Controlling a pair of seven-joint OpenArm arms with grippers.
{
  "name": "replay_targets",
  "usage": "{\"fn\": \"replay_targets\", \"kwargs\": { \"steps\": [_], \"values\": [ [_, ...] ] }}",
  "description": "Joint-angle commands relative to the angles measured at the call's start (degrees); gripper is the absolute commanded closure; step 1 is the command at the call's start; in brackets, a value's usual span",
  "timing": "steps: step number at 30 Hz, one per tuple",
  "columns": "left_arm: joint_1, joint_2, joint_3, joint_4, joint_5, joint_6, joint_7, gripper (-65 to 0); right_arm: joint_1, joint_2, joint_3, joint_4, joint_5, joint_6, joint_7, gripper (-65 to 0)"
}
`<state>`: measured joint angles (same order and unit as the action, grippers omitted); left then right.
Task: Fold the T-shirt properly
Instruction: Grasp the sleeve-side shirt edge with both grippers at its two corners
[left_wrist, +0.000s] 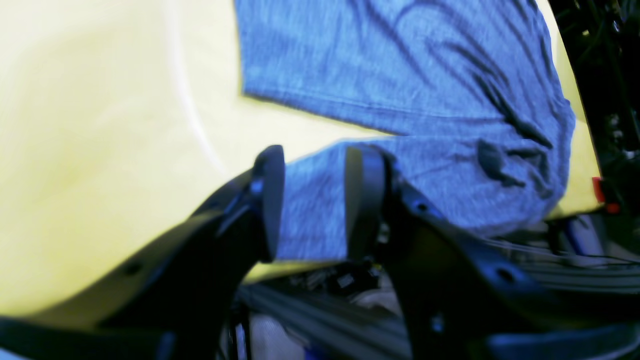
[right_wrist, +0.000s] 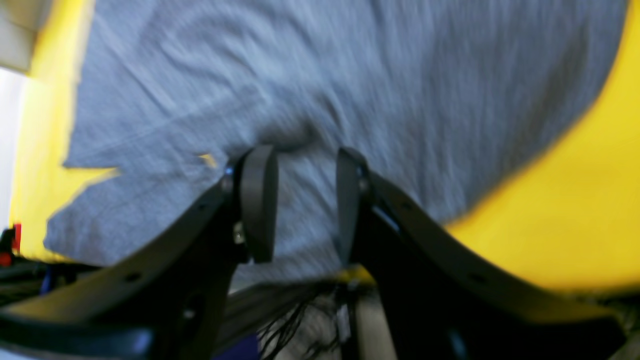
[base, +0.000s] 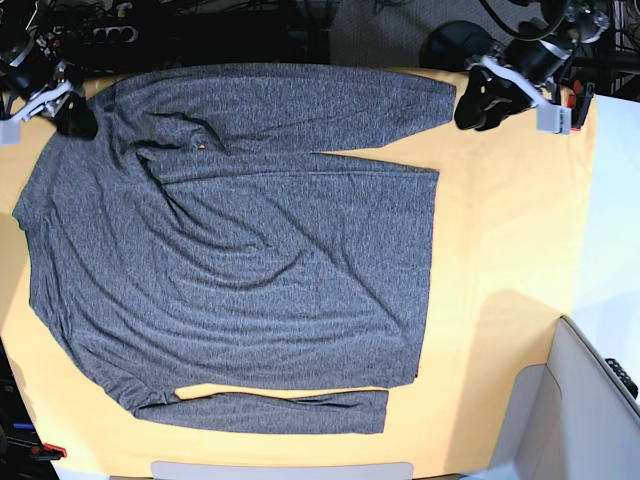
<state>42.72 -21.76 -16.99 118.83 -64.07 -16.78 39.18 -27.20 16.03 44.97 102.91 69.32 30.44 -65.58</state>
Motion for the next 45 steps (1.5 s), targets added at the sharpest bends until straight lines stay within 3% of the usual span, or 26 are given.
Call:
{"fn": "replay_targets", "kwargs": {
  "steps": [1, 6, 14, 31, 37, 45],
  "values": [
    [-1.62, -0.35, -1.34, 0.78, -3.4, -0.41, 4.29, -22.8, 0.7, 0.45, 1.4, -0.63, 1.58, 0.82, -0.57, -20.4],
    [-5.58, -0.26, -3.36, -2.39, -10.78, -0.41, 13.7, -23.4, 0.52, -1.39, 4.13, -4.58, 1.32, 0.82, -2.15, -20.4],
    [-11.11, 0.97, -3.27, -17.51, -14.56, -0.41, 21.44, -23.4, -0.62, -5.17, 6.5, -4.5, -8.7, 0.9, -2.15, -20.4],
    [-12.87, 0.53, -2.65, -24.54, -13.51, -0.41, 21.79, -23.4, 1.75, -6.49, 6.5, -4.5, -12.84, 0.9, -2.07, -20.4],
    [-14.72, 0.62, 2.36, -24.54, -6.21, -0.41, 21.79, -23.4, 1.93, -6.85, 6.5, -4.5, -13.8, 0.9, -2.15, -20.4],
    [-15.42, 0.88, 6.84, -24.54, -5.6, -0.41, 21.79, -23.3, 2.01, -6.93, 6.5, -4.41, -13.63, 0.9, -2.15, -20.4]
  ]
}}
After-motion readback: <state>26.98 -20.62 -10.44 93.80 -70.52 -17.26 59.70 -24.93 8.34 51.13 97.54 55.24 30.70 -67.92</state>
